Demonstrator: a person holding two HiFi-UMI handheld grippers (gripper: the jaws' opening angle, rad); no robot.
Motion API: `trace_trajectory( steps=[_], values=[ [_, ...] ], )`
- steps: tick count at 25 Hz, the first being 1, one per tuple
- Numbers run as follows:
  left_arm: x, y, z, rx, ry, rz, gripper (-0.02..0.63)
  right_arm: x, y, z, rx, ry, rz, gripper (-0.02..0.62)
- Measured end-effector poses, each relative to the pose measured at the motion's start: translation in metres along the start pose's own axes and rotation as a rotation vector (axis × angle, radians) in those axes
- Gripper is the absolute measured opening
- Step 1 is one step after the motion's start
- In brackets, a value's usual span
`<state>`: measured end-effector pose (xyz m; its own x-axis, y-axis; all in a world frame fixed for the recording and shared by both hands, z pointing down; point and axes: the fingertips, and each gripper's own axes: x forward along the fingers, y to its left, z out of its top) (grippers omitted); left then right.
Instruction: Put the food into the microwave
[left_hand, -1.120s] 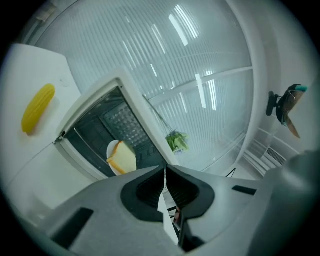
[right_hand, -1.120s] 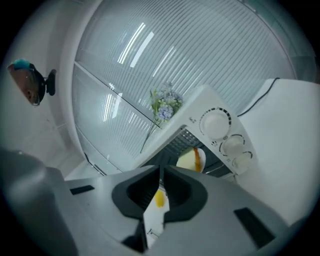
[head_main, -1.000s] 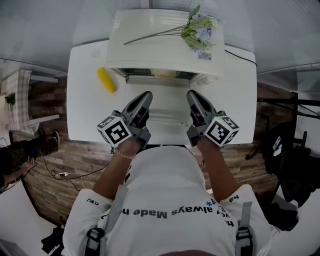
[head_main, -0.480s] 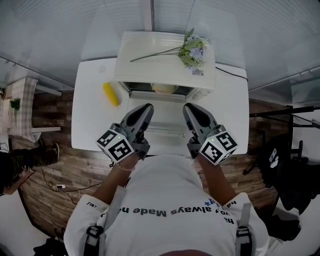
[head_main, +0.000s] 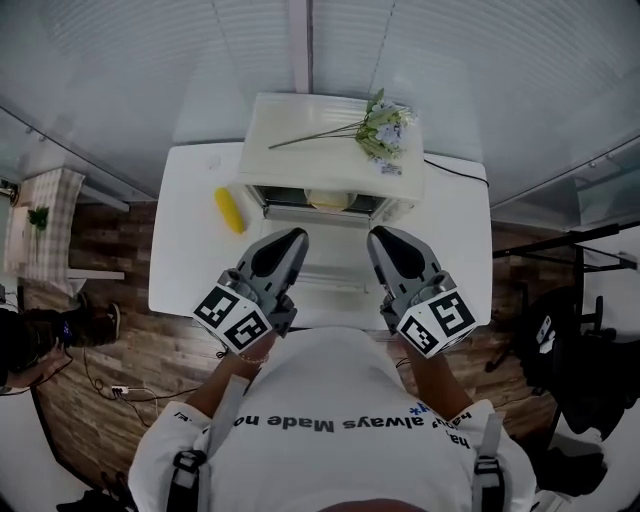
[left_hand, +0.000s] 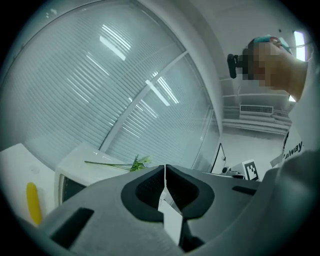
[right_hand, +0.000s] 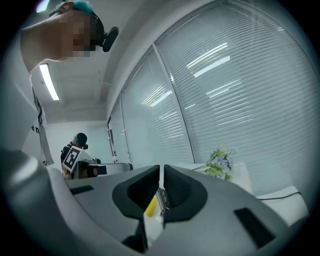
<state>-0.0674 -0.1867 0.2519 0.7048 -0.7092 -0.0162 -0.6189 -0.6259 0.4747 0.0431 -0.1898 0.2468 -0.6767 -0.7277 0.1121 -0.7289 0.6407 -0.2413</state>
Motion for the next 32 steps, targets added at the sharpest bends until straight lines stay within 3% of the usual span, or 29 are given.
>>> trace_trajectory(
  steps=[11, 32],
  values=[
    [-0.006, -0.027, 0.028, 0.146, -0.029, -0.006, 0.018, -0.014, 0.028, 0.031, -0.105, -0.032, -0.008, 0.029],
    [-0.009, -0.039, 0.023, 0.126, -0.026, -0.024, 0.018, -0.022, 0.04, 0.035, -0.123, -0.049, -0.021, 0.029]
  ],
)
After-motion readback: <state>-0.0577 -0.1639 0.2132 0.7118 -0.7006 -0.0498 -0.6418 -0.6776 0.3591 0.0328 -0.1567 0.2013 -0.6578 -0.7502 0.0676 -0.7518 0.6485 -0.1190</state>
